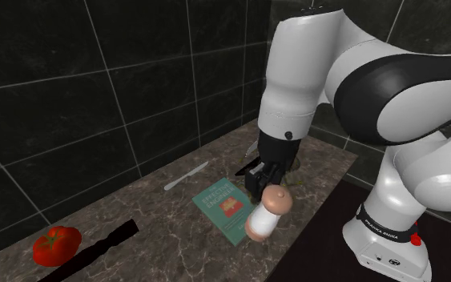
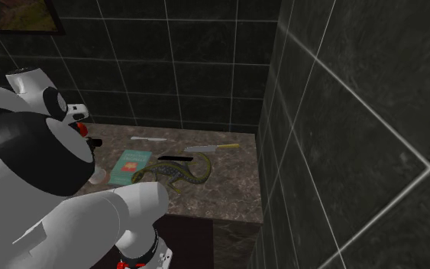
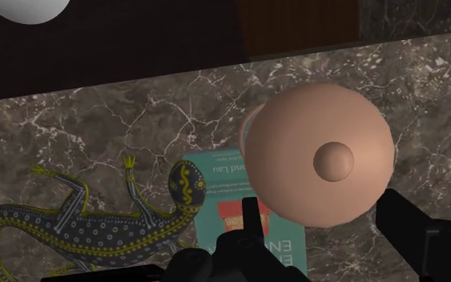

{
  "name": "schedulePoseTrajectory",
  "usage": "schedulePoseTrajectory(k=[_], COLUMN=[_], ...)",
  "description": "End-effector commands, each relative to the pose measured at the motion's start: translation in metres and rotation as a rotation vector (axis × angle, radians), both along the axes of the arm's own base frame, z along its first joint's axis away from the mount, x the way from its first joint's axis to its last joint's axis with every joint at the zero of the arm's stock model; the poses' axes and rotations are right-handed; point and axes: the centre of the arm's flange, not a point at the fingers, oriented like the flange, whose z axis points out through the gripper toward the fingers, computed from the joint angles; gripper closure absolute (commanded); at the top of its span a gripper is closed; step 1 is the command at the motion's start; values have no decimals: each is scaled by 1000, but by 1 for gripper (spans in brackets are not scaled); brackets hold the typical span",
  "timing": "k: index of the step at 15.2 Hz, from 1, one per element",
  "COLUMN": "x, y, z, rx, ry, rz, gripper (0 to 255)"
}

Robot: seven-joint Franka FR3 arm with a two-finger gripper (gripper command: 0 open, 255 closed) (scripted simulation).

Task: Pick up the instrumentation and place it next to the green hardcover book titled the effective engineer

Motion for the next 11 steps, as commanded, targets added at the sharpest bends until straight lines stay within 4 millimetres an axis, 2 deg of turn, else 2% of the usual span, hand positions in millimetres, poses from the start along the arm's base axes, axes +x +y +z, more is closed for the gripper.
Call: schedulePoseTrajectory(k=[1,11], x=[0,0], y=[0,0], z=[-11,-64], rx=[0,0], ry=[-1,-1], rz=[0,0], gripper=[255,255])
